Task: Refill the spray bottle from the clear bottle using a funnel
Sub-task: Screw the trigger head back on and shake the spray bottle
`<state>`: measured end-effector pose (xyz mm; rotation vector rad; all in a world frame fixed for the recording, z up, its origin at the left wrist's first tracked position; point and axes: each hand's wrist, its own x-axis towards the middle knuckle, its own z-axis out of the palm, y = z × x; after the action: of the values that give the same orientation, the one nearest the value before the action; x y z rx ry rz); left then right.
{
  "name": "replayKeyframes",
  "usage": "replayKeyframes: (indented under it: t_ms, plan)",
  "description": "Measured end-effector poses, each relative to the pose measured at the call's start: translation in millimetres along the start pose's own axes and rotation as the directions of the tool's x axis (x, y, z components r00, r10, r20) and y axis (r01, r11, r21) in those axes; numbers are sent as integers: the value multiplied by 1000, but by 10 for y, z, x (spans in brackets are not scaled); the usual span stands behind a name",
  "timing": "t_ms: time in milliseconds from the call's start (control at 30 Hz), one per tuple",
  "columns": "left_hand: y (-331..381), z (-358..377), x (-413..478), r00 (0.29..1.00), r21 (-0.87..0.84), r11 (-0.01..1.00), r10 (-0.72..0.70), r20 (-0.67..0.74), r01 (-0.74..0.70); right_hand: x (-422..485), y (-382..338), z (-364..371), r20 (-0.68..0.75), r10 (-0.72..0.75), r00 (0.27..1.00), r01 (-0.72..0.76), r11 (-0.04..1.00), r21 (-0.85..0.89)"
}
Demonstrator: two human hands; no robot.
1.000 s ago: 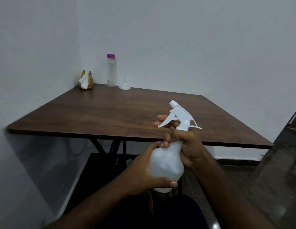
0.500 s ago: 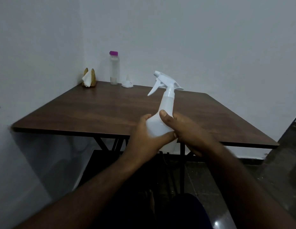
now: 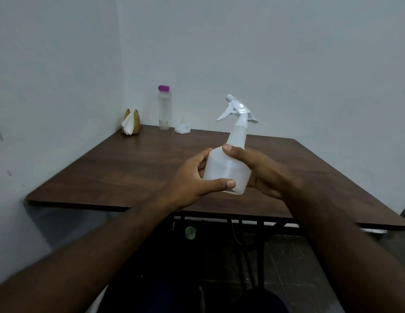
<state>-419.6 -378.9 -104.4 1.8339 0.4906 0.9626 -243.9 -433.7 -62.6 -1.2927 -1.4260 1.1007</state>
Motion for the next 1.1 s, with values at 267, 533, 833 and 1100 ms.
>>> replayKeyframes:
  t_ms: [267, 533, 833, 1100]
  plan:
    - [-536, -313, 1026, 995, 358, 934, -54, 86, 20, 887, -97, -362, -90, -155, 984, 98, 887, -451]
    - [-1648, -834, 2617, 994, 749, 663, -73, 77, -9, 2682, 461, -988, -48, -80, 996, 46, 867, -496]
    - [-2390, -1110, 3711, 977, 487, 848, -158, -140, 207, 4188, 899, -1506, -292, -112, 950, -72, 830, -553]
    - [-2607, -1120, 4151, 936, 576, 738, -281, -212, 352, 4656, 1014, -1658, -342, -178, 923, -55, 816, -576]
